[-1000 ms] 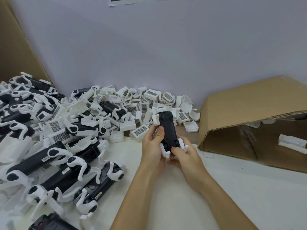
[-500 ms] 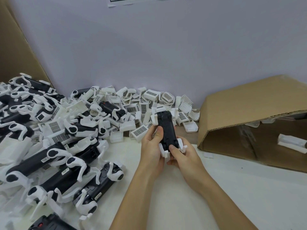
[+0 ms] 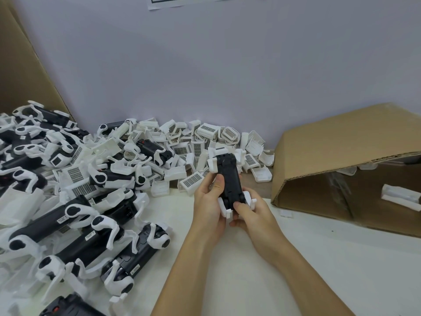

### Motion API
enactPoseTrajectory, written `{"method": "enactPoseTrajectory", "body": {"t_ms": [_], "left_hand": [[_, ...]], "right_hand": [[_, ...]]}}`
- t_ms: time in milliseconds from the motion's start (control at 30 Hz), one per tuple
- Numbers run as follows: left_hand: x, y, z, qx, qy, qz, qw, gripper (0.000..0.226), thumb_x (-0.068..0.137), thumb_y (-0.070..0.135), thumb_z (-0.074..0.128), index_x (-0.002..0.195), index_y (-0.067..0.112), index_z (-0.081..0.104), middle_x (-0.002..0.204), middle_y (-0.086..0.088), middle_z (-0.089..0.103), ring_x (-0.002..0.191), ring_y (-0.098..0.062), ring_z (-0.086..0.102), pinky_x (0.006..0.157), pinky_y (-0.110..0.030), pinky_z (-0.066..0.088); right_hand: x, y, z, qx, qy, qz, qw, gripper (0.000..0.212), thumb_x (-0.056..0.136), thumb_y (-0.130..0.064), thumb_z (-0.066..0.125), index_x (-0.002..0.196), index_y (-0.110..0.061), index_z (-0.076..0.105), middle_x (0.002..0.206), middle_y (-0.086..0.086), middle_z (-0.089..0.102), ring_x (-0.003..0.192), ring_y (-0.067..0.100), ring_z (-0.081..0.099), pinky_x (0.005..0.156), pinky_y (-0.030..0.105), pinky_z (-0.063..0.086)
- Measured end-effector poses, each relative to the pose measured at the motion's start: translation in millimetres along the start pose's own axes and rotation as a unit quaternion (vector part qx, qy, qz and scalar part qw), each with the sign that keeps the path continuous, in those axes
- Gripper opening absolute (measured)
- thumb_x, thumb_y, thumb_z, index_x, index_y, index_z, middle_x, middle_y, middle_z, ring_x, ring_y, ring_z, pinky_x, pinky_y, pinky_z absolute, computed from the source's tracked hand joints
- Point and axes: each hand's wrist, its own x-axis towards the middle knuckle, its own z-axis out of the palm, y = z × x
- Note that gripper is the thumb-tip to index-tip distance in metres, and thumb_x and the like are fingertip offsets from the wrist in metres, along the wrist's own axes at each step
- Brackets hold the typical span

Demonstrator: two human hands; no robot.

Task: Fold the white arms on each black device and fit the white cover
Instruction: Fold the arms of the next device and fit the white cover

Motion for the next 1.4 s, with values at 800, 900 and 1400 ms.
{"method": "enactPoseTrajectory", "body": {"t_ms": [800,900,1400], "left_hand": [[1,-1,-1,0.037,0.02,0.012,0.999,0.033,0.096,0.031,0.057,0.115,0.007,0.069,0.102,-0.018,0.07,0.091,-0.03,0.064,0.084,-0.045,0.05],[6,-5,-9,0.096,0.049,0.029,0.994,0.031,0.098,0.032,0.058,0.1,0.005,0.075,0.096,-0.014,0.076,0.088,-0.025,0.068,0.087,-0.043,0.051],[4,3,-8,0.074,-0.001,-0.022,0.997,0.046,0.092,0.042,0.06,0.111,0.001,0.069,0.101,-0.018,0.072,0.092,-0.029,0.07,0.087,-0.041,0.052]], "right_hand": [[-5,-6,3,-0.023,0.054,-0.078,0.995,0.019,0.097,-0.003,0.058,0.107,-0.017,0.067,0.091,0.002,0.073,0.08,0.017,0.07,0.068,0.026,0.056],[-4,-6,3,-0.059,0.111,-0.119,0.985,0.02,0.093,-0.005,0.066,0.108,-0.017,0.068,0.097,0.0,0.074,0.088,0.017,0.07,0.076,0.031,0.058],[-9,-7,4,-0.393,0.135,-0.422,0.806,0.03,0.081,0.003,0.073,0.108,-0.01,0.074,0.105,-0.006,0.044,0.092,0.012,0.049,0.085,0.008,0.039]]}}
